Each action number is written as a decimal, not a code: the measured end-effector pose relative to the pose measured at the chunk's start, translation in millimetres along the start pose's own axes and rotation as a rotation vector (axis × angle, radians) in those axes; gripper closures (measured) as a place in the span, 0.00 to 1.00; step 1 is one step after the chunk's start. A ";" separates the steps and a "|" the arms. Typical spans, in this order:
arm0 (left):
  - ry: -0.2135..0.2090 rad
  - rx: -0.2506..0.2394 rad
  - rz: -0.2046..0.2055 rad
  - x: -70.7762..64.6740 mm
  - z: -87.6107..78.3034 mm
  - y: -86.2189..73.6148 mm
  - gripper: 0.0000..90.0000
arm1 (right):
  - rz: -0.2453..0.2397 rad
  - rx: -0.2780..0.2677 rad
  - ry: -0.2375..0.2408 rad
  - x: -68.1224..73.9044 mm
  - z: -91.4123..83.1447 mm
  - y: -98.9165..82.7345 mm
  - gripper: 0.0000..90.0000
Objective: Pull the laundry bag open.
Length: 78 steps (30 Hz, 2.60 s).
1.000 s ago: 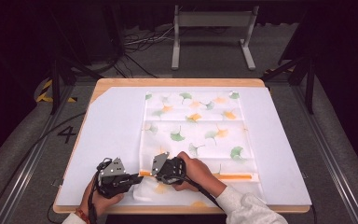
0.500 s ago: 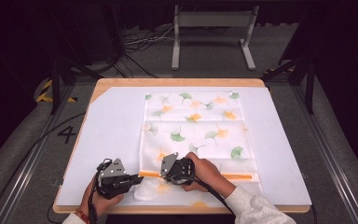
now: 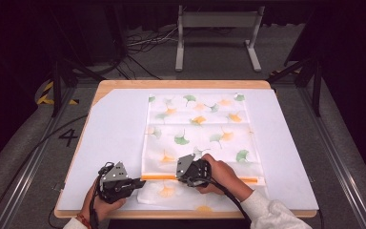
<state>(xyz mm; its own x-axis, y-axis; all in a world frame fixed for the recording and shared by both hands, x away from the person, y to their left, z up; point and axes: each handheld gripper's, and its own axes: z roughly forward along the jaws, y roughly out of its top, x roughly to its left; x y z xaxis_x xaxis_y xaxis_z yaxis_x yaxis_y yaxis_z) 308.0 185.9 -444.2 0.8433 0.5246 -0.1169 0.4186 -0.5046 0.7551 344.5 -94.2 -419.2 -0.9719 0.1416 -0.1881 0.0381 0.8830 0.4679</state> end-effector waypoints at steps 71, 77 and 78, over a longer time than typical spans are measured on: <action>0.021 0.028 0.018 2.7 1.6 0.2 0.95 | 0.150 0.064 -0.066 -11.0 -65.3 -112.8 0.95; 0.020 0.029 0.019 3.3 1.6 0.5 0.95 | 0.169 0.070 -0.073 -12.2 -69.0 -122.1 0.95; 0.020 0.029 0.019 3.3 1.6 0.5 0.95 | 0.169 0.070 -0.073 -12.2 -69.0 -122.1 0.95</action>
<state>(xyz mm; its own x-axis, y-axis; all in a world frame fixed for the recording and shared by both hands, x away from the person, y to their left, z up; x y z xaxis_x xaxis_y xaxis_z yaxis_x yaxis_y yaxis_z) 311.6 186.3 -445.2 0.8445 0.5279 -0.0898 0.4124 -0.5342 0.7380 335.7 -234.5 -414.4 -0.9310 0.3203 -0.1749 0.2180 0.8725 0.4373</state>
